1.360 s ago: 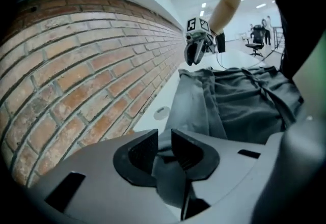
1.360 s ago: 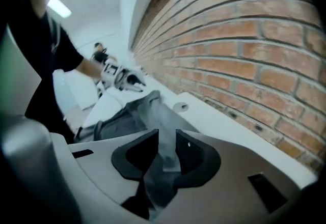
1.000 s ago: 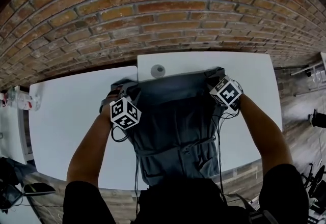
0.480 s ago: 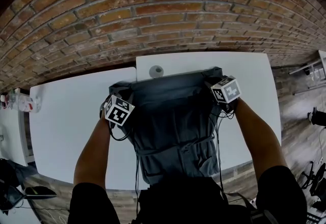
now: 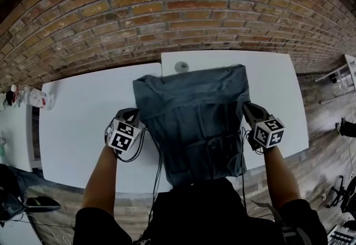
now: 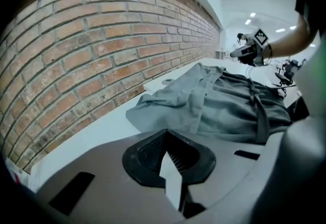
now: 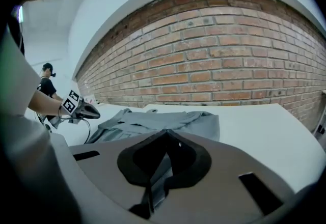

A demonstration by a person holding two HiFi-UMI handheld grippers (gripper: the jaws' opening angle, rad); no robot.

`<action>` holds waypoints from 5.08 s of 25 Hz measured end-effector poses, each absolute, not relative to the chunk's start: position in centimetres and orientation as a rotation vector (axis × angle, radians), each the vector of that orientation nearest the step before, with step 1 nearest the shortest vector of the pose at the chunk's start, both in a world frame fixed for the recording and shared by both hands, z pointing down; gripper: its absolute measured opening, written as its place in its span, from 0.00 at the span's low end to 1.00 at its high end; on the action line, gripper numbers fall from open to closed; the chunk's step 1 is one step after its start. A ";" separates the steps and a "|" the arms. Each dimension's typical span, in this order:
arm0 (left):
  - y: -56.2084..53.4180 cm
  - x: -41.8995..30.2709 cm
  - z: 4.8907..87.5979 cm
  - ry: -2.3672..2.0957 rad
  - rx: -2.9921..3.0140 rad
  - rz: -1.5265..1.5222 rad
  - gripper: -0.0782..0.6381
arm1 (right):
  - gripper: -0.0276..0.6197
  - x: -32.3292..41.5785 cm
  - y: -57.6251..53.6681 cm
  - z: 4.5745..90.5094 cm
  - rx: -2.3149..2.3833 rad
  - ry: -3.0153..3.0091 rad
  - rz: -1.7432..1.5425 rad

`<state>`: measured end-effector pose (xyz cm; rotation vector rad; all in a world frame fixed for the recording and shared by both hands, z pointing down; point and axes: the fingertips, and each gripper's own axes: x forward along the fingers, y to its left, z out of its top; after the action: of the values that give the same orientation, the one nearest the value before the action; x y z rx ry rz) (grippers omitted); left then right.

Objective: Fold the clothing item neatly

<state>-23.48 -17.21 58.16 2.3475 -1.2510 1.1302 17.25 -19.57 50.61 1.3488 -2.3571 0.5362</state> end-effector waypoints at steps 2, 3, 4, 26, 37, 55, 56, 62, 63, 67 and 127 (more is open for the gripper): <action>-15.3 -24.0 57.5 -1.244 2.363 1.158 0.11 | 0.05 17.2 -17.5 50.2 1.366 -2.352 0.534; -14.5 -24.3 57.2 -1.250 2.361 1.181 0.11 | 0.05 17.1 -16.6 50.1 1.364 -2.348 0.530; -13.5 -24.6 56.9 -1.261 2.352 1.206 0.11 | 0.05 17.1 -15.6 50.1 1.354 -2.341 0.519; 12.8 -14.0 55.6 -1.395 2.151 1.181 0.14 | 0.05 24.2 4.7 54.5 0.805 -2.387 0.517; 18.9 -7.7 64.7 -1.203 2.058 1.120 0.29 | 0.14 24.3 13.4 62.0 0.625 -2.255 0.734; 13.0 -9.9 74.0 -1.377 1.968 0.901 0.36 | 0.28 21.2 11.1 68.2 0.750 -2.095 0.774; 12.9 -9.9 74.0 -1.370 1.972 0.883 0.37 | 0.28 20.9 11.2 68.2 0.744 -2.096 0.769; 12.1 -9.3 73.9 -1.424 2.040 0.844 0.33 | 0.28 20.9 11.2 67.9 0.738 -2.103 0.735; 12.1 -9.3 73.9 -1.437 2.049 0.853 0.18 | 0.28 20.8 11.2 67.7 0.731 -2.109 0.721; 12.4 -8.8 73.8 -1.437 2.054 0.843 0.12 | 0.12 20.6 11.3 66.9 0.716 -2.132 0.667; -14.4 -17.4 47.7 -1.568 2.257 0.724 0.12 | 0.07 14.7 -20.5 47.6 1.096 -2.402 0.763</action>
<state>-17.41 -14.38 47.71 2.2572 -1.5685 0.7241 14.74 -20.54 47.60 1.0956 -2.4019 0.7633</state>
